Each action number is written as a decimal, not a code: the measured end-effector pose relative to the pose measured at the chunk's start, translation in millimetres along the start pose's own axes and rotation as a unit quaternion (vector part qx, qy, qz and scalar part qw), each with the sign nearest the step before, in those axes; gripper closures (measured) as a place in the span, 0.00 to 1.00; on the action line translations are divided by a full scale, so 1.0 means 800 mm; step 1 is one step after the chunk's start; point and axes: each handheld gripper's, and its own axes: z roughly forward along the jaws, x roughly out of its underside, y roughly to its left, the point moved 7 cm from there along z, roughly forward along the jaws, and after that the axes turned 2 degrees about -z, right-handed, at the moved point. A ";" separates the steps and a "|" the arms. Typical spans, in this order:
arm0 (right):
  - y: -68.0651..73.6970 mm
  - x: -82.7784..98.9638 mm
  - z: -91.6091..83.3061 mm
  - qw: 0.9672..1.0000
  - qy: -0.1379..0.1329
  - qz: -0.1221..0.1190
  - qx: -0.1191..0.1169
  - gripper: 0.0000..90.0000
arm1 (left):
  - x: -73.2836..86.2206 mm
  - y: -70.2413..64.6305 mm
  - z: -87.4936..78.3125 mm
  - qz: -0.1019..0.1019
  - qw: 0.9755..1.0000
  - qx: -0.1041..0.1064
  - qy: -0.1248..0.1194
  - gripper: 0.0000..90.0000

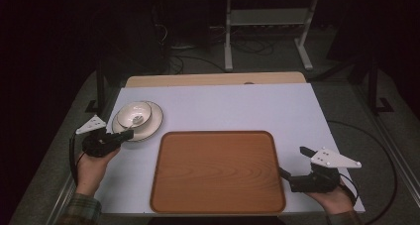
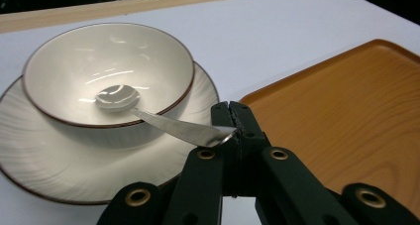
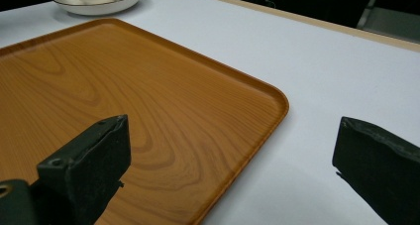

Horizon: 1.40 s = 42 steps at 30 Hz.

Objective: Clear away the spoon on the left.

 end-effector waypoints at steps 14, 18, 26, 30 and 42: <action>0.000 0.000 0.001 1.000 -0.001 0.003 0.002 0.01 | 0.003 0.029 -0.013 -0.016 0.999 -0.029 -0.006 0.99; 0.002 0.000 0.001 1.000 0.000 0.004 0.001 0.01 | 0.003 0.036 -0.017 -0.021 0.999 -0.033 -0.007 0.99; 0.002 0.000 0.003 1.000 0.001 0.005 0.001 0.01 | 0.005 0.058 -0.018 -0.031 0.998 -0.052 -0.002 0.99; 0.003 0.000 0.004 1.000 0.003 0.004 0.001 0.01 | 0.005 0.066 -0.017 -0.034 0.998 -0.060 0.001 0.99; 0.001 0.001 0.005 1.000 0.004 0.005 0.003 0.01 | -0.001 0.090 -0.015 -0.046 0.996 -0.080 0.000 0.99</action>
